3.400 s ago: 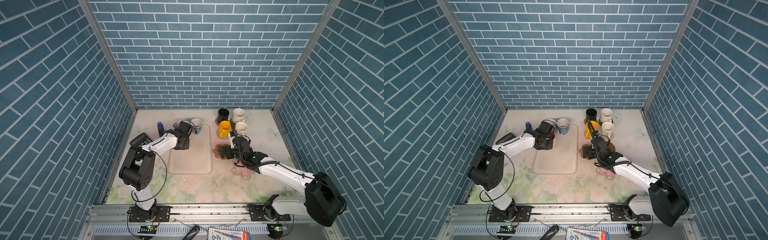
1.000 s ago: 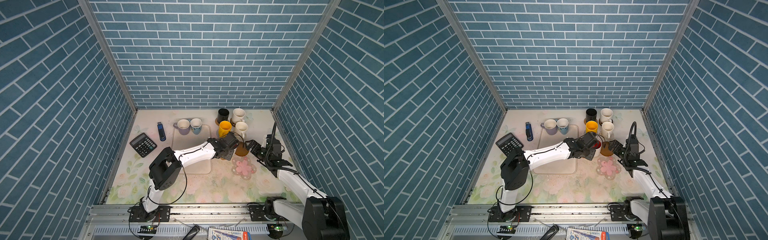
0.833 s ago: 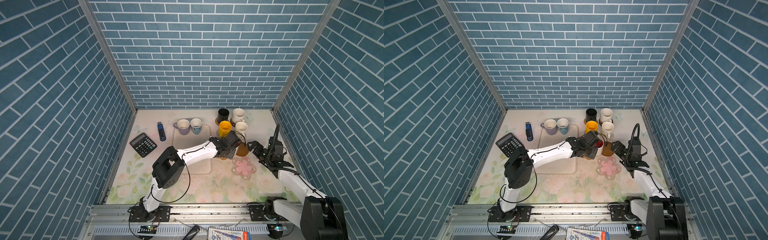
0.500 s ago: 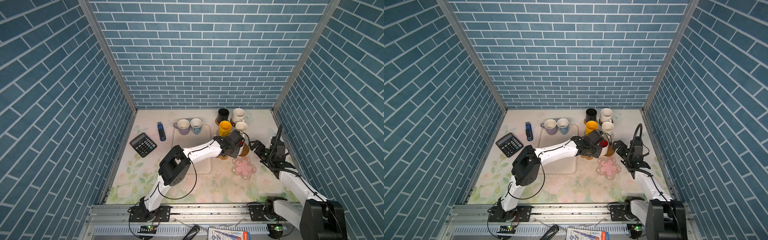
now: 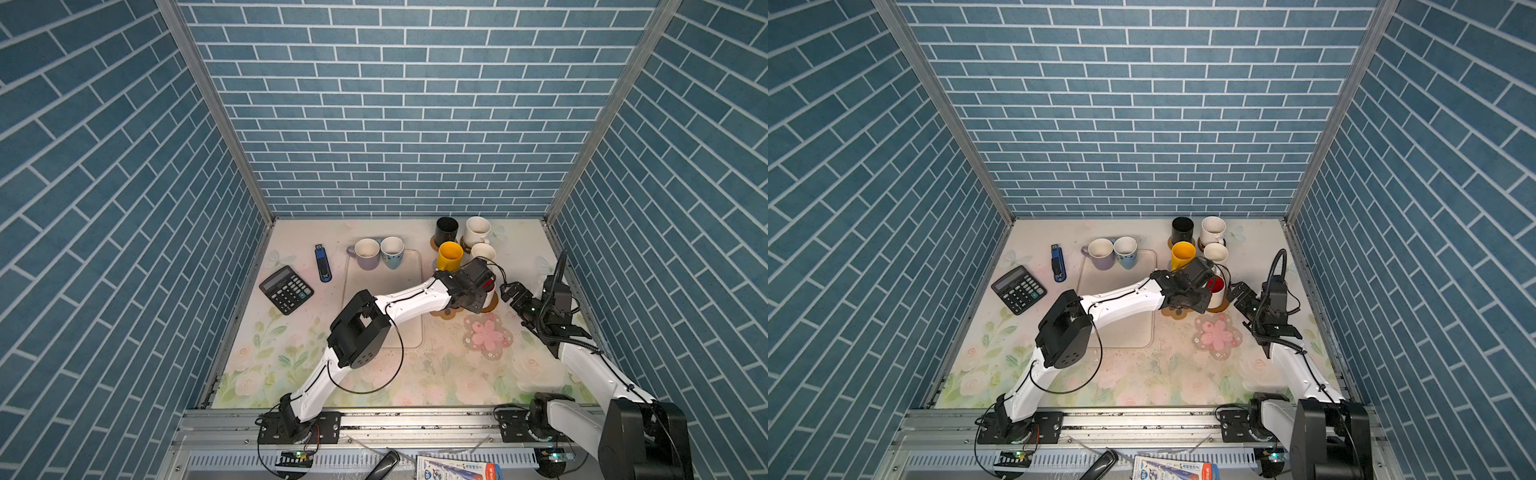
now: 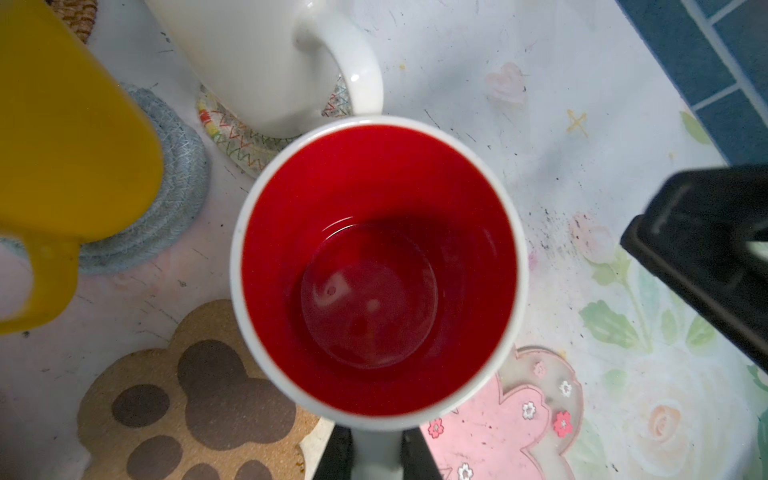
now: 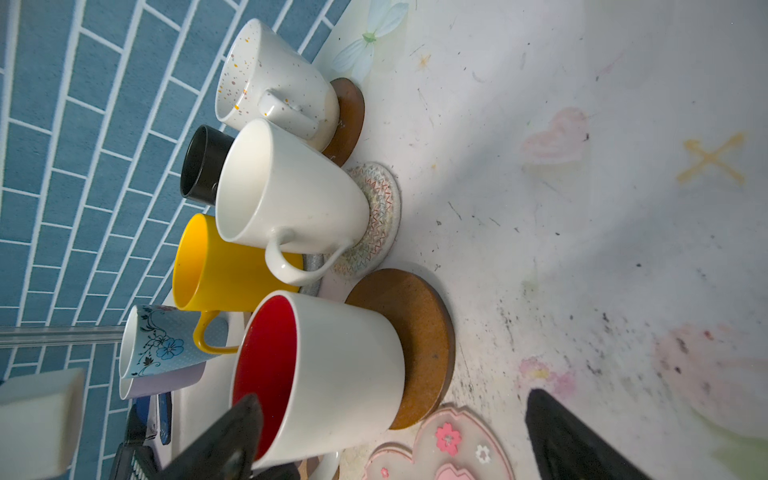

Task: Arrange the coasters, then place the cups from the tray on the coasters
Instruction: 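Lower the red-lined mug onto the round wooden coaster and open the left gripper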

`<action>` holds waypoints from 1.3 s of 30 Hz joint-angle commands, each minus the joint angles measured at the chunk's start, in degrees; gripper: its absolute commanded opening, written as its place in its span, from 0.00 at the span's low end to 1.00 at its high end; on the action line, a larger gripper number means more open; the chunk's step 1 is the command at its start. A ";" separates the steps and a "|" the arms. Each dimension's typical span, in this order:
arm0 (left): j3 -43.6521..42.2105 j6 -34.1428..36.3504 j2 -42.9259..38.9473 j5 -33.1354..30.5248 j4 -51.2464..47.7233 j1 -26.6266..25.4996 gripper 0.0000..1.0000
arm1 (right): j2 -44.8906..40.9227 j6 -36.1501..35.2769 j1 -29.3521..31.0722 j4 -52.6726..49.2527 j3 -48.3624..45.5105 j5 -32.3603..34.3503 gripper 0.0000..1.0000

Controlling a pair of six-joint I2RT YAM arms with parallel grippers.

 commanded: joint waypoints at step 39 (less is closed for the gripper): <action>-4.63 4.04 -7.15 -8.12 4.20 -2.27 0.77 | -6.67 -1.48 -1.00 -1.81 -1.77 0.53 0.99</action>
